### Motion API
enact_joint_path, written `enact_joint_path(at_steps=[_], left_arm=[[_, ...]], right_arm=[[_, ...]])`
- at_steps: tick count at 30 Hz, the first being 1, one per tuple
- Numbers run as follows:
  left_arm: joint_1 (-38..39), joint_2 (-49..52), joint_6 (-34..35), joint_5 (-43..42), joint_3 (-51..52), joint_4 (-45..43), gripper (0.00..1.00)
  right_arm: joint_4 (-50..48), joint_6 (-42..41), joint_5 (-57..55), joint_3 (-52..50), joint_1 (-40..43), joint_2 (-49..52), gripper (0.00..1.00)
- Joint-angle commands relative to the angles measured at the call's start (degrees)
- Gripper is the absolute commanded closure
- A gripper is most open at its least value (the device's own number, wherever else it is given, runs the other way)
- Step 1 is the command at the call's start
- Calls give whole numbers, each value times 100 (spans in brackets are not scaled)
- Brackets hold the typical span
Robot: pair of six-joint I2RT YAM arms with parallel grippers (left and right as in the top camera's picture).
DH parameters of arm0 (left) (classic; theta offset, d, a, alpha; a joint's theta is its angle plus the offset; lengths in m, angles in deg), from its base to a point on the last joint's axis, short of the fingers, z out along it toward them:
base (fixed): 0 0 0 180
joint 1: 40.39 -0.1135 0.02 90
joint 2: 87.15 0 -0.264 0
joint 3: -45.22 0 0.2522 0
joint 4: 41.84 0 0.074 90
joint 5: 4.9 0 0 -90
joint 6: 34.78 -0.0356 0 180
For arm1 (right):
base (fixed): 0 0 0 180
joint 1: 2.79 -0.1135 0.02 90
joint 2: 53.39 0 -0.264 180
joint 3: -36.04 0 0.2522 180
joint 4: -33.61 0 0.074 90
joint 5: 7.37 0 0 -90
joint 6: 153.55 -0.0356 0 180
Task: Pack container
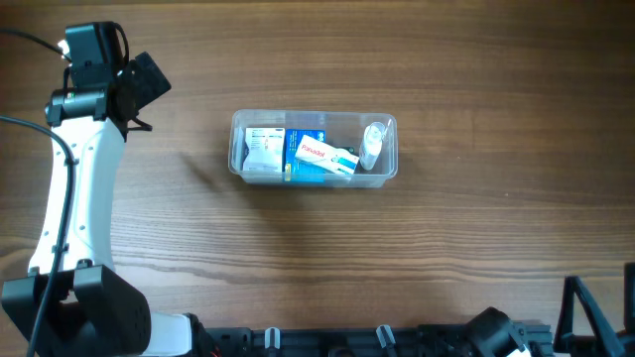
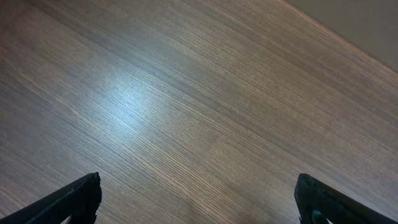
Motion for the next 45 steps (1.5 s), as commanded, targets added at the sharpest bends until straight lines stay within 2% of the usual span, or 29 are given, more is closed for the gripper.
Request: enact_joint_path(at_steps=[1,5,13,15,18,22,31,45], left_arm=[[-22,-61,-26,31,-39,-13,0],[-22,-61,-26,31,-39,-13,0],[-22,-61,-26,31,-39,-13,0],[-22,-61,-26,31,-39,-13,0],[-22,-61,-26,31,-39,-13,0],[-22,-61,-26,31,-39,-13,0],[-22,-61,-26,31,-39,-13,0],[-22,-61,-26,31,-39,-13,0]], right_arm=[[122,-48,-72,79,13,-79,0],[-48,-157,402,35,13,-79,0],[-1453,-140,1482,-953,13,-76,0],[-2319,-153,2013,-1672,13,-76,0],[-3042,-203,2428,-2192,13,-76,0],[-3875,-723,2485,-2911,13,-76,0],[-4529,-1207,2638,-4030,13,-72,0],[-6142,-1185,2734,-5525,13,-72,0]])
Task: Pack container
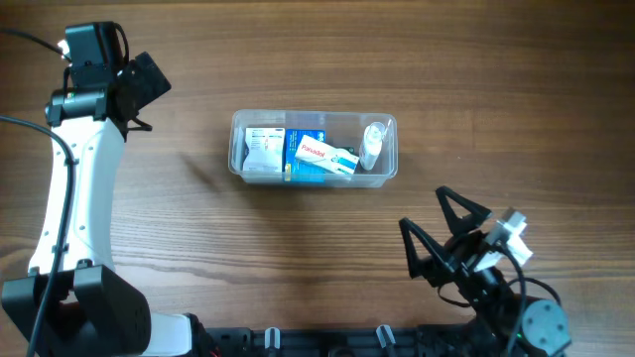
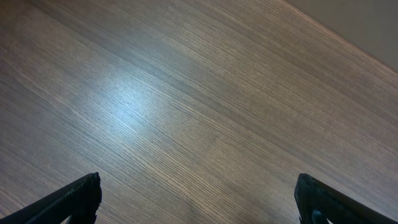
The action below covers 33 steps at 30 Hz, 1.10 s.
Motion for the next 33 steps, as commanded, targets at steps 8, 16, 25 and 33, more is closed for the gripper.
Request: enact_joint_path(at_steps=[8,16,25,33], left_arm=[[-22,-61,-26,33,-39,-13,0],[-22,-61,-26,33,-39,-13,0],[-22,-61,-26,33,-39,-13,0],[-22,-61,-26,33,-39,-13,0]], right_arm=[[-706,98,396,-903,13,-35,0],[-605,111,393,-1095,13,-35,0],[-39,271,271,-1095,15,-35,0],[201,863,306,-1095,15,-13,0]])
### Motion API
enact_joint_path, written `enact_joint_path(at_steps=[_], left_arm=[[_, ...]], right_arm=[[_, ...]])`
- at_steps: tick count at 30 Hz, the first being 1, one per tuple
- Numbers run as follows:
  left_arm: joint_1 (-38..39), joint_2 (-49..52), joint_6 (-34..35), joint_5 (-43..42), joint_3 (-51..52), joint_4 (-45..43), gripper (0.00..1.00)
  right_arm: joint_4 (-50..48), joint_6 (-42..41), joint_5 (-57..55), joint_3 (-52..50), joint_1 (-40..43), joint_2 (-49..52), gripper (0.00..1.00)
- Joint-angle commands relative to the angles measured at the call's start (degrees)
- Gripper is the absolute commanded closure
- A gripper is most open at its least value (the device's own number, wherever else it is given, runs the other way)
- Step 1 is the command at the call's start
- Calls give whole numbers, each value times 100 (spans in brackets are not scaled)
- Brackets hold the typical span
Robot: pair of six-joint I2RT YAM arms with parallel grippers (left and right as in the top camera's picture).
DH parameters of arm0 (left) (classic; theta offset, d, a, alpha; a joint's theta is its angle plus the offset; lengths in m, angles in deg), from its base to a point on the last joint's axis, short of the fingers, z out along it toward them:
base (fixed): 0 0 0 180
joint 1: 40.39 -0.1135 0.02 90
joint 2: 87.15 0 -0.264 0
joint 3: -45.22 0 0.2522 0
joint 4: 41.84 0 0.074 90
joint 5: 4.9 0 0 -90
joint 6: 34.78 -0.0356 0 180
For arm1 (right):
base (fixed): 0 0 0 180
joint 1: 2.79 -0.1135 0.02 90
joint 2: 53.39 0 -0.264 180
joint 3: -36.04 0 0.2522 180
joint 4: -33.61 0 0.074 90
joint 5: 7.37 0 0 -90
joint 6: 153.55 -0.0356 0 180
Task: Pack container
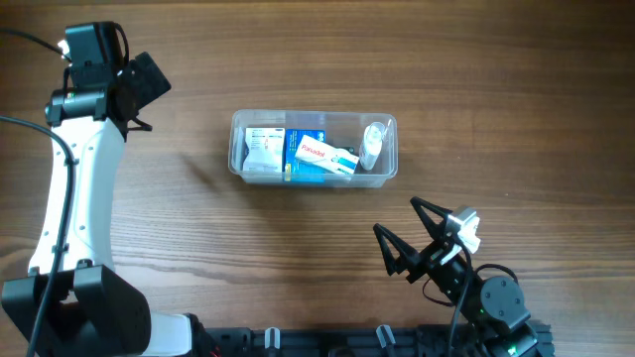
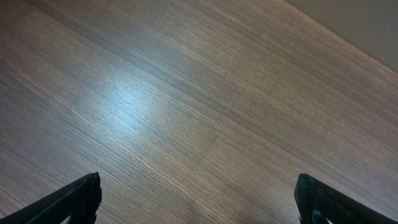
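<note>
A clear plastic container [image 1: 238, 134] lies at the table's middle. In it are a white box [image 1: 263, 149] at the left, a blue box topped by a white-and-red Panadol pack [image 1: 325, 156], and a small clear bottle [image 1: 373, 144] at the right. My left gripper [image 1: 149, 81] hangs at the far left, well apart from the container. In the left wrist view it [image 2: 198, 186] is open over bare wood, its fingertips [image 2: 84, 193] wide apart. My right gripper [image 1: 397, 218] is open and empty near the front edge, below the container's right end.
The wooden table [image 1: 516, 89] stretches bare around the container. The white left arm [image 1: 74, 188] runs along the left side. A black rail [image 1: 327, 337] lines the front edge, with the right arm's base [image 1: 496, 302] beside it.
My right gripper has shifted a little to the left and toward the front edge, still open. The left arm and the container's contents are unchanged.
At first the right arm barely showed at the bottom right corner. Then its open gripper stood below the container's right end, and now it is slightly further left. The left gripper stayed open at the far left throughout.
</note>
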Motion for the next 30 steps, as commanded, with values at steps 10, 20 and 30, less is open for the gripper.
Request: enact_joint_path(at_steps=[10,20,30], left_arm=[[-22,-61,-26,33,-39,-11,0],[-22,-61,-26,33,-39,-11,0],[-22,-61,-26,33,-39,-11,0]], right_arm=[[13,1110,-203,-9,17,-9,0],[17,1797,-251,-9,17,352,0],[-55,1853,-750,-9,17,570,0]])
